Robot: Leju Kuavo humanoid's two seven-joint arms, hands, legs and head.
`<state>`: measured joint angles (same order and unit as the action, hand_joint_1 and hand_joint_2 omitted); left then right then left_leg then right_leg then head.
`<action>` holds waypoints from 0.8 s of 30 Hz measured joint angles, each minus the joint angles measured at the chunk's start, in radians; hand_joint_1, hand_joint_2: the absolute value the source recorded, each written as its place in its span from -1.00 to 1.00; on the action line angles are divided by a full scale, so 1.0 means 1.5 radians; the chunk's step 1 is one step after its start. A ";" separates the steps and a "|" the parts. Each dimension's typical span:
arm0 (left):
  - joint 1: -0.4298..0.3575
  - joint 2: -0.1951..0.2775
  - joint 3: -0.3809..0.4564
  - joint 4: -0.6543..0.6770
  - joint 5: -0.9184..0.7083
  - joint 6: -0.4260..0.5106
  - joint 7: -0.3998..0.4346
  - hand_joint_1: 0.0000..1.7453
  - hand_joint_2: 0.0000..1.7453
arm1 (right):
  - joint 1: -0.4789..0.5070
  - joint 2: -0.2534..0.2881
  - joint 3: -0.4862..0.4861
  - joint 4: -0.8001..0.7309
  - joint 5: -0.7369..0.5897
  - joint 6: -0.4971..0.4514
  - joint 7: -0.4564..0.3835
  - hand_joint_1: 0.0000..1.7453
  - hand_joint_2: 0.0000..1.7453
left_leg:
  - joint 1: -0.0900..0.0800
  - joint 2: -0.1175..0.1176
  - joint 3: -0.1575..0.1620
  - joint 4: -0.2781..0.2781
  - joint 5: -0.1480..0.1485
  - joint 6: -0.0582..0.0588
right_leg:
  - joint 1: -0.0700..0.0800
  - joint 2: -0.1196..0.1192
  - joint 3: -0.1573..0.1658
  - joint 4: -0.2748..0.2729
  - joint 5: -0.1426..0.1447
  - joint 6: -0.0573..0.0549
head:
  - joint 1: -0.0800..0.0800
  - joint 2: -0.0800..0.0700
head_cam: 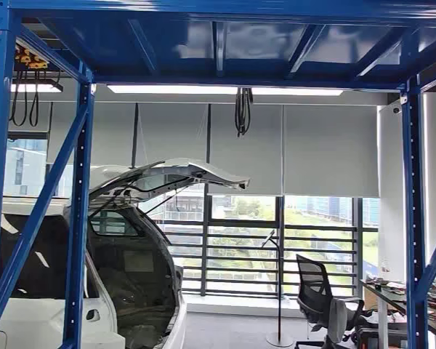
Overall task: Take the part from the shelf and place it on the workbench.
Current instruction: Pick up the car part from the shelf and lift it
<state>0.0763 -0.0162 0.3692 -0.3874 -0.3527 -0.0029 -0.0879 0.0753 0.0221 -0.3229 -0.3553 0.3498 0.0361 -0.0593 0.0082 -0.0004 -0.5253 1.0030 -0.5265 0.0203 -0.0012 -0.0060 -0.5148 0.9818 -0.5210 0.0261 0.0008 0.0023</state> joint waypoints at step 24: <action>-0.050 -0.020 0.258 0.028 -0.221 0.000 -0.060 -1.00 -1.00 | -0.038 -0.025 0.031 -0.350 -0.023 0.095 -0.193 -1.00 -1.00 | 0.008 0.006 0.004 -0.013 0.012 0.011 | -0.013 0.002 -0.091 0.192 -0.077 0.021 | 0.000 0.000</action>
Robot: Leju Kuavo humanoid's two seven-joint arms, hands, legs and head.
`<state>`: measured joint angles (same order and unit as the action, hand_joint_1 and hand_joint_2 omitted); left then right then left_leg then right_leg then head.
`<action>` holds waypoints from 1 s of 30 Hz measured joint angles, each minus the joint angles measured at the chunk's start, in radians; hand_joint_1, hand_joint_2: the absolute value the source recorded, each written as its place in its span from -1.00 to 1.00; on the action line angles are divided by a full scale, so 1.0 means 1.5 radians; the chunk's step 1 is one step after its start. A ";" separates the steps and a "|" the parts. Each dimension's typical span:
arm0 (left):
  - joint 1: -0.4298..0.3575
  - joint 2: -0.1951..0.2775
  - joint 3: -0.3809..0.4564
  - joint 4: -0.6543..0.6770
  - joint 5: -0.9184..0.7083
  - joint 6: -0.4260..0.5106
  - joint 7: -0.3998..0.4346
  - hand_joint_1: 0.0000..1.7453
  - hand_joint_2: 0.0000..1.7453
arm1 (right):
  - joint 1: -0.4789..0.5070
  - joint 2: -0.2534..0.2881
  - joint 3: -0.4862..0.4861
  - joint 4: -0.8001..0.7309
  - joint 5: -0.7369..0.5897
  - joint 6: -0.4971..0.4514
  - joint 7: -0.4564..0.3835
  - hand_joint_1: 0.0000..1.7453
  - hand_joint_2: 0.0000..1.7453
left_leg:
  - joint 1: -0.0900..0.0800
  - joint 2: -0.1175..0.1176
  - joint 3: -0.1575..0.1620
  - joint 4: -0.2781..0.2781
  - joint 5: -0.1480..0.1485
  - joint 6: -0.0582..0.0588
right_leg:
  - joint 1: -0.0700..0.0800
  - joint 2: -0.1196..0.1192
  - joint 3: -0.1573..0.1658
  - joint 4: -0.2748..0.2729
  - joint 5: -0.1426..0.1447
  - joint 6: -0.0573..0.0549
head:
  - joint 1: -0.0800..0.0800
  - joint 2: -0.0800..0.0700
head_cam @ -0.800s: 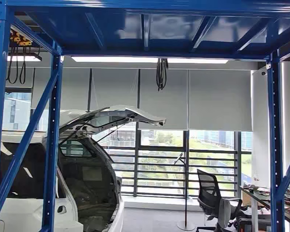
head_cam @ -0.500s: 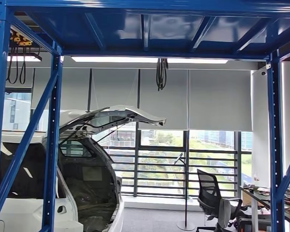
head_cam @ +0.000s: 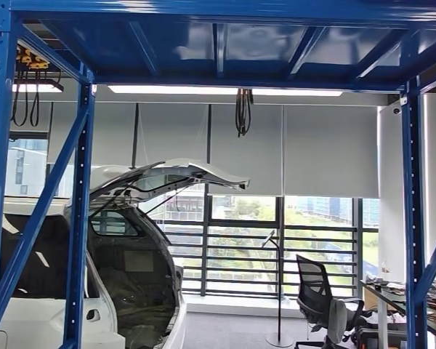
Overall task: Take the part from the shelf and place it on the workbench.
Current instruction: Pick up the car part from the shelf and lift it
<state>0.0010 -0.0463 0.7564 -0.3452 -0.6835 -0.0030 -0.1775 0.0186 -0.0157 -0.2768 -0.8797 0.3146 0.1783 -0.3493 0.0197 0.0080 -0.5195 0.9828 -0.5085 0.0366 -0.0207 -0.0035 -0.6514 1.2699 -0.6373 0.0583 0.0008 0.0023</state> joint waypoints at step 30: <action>-0.051 -0.038 0.234 0.042 -0.208 0.000 -0.033 -1.00 -1.00 | -0.181 -0.108 0.308 -0.592 -0.109 0.101 -0.113 -1.00 -1.00 | -0.004 -0.023 -0.030 0.024 0.001 -0.017 | 0.008 0.031 0.060 -0.182 0.097 -0.035 | 0.000 0.000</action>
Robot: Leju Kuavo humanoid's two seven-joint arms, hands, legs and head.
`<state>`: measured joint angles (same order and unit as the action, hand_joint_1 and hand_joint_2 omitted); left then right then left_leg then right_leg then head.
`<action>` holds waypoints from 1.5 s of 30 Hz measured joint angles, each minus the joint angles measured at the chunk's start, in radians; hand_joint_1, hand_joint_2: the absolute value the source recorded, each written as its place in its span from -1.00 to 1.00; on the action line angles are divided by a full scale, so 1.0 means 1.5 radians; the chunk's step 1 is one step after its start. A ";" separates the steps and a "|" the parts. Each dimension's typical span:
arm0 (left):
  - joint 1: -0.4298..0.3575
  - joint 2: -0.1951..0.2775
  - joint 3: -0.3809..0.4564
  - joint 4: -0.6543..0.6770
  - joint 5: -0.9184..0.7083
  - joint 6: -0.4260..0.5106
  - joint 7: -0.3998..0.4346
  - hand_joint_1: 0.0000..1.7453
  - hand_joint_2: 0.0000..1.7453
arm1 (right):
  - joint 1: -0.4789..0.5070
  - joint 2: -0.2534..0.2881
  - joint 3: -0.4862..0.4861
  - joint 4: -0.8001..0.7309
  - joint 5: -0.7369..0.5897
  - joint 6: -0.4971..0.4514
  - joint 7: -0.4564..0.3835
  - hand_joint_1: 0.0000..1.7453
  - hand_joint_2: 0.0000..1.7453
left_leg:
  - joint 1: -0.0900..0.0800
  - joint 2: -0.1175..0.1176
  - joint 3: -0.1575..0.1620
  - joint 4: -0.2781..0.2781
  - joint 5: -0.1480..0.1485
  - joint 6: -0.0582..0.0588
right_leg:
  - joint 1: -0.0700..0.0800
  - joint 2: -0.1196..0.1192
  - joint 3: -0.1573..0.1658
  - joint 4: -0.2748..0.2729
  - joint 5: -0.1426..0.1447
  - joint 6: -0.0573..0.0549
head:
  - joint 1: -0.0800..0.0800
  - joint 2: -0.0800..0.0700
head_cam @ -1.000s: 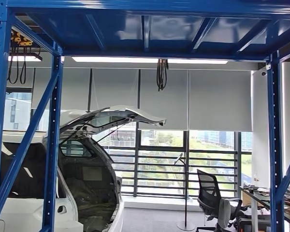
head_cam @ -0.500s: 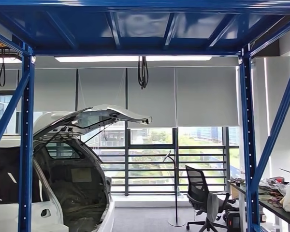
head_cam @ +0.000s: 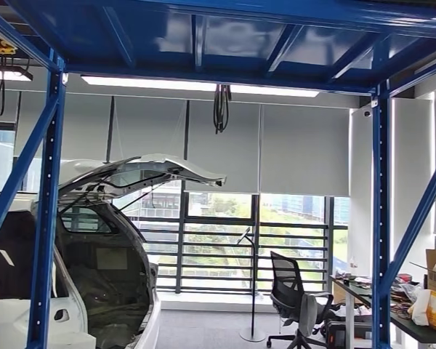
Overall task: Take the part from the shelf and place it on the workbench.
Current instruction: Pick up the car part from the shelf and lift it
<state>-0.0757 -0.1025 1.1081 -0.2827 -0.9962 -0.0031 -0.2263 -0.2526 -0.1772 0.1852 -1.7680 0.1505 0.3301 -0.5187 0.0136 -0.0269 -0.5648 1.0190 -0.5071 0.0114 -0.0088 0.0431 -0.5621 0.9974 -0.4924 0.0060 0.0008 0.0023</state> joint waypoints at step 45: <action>-0.014 -0.024 0.116 0.015 -0.042 0.005 -0.014 -1.00 -1.00 | 0.028 -0.061 0.104 -0.111 0.264 -0.200 0.149 -1.00 -1.00 | 0.001 0.014 0.006 -0.010 0.003 0.015 | -0.009 -0.020 -0.096 0.186 -0.078 0.034 | 0.000 0.000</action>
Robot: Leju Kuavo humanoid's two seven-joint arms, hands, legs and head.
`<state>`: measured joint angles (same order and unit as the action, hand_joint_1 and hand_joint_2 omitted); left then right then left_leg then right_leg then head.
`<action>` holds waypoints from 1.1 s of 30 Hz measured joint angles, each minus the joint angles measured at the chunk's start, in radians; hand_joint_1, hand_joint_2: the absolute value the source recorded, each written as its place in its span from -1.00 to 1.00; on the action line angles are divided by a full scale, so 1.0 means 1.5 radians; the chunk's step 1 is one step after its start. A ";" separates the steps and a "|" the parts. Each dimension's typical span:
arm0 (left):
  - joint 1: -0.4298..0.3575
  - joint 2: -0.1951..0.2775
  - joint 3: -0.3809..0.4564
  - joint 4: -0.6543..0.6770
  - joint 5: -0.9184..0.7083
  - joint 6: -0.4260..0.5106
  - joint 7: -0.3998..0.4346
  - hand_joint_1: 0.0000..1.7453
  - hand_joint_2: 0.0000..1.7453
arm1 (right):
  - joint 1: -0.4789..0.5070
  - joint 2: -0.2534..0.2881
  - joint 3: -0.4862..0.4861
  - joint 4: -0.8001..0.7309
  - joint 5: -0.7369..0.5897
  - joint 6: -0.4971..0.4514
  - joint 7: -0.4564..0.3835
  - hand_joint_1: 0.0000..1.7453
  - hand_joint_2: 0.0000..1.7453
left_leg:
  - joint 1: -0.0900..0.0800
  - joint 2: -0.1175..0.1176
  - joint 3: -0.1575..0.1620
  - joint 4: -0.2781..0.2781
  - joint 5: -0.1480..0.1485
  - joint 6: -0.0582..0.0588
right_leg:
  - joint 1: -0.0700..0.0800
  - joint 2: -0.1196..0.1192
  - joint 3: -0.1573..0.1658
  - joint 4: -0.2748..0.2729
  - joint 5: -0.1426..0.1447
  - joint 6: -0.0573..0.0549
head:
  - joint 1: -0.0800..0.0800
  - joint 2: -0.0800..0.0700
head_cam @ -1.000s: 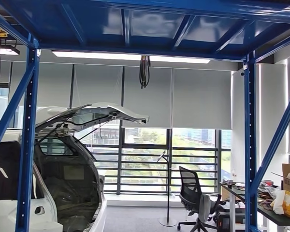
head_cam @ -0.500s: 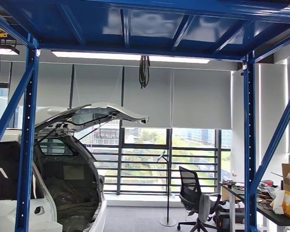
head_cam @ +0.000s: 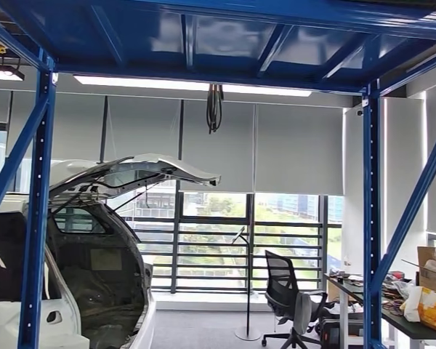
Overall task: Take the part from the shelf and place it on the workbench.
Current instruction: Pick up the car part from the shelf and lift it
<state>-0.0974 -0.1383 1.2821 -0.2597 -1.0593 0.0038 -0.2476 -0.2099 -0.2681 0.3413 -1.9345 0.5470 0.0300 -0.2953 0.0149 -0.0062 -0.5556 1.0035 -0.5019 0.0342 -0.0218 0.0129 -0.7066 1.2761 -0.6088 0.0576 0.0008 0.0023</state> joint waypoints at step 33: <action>0.002 0.000 0.000 0.000 -0.004 0.002 -0.003 -1.00 -1.00 | 0.003 0.000 0.002 -0.008 0.000 -0.012 -0.003 -1.00 -1.00 | -0.003 -0.001 0.008 0.016 -0.022 0.000 | 0.007 -0.005 0.020 -0.060 0.054 -0.010 | 0.001 0.000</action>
<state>-0.0946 -0.1389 1.2825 -0.2594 -1.0657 0.0073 -0.2522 -0.2053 -0.2686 0.3443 -1.9462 0.5470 0.0120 -0.3001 0.0102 -0.0073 -0.5433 1.0280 -0.5348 0.0335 -0.0108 0.0054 -0.6767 1.1859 -0.5276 0.0431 0.0015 0.0024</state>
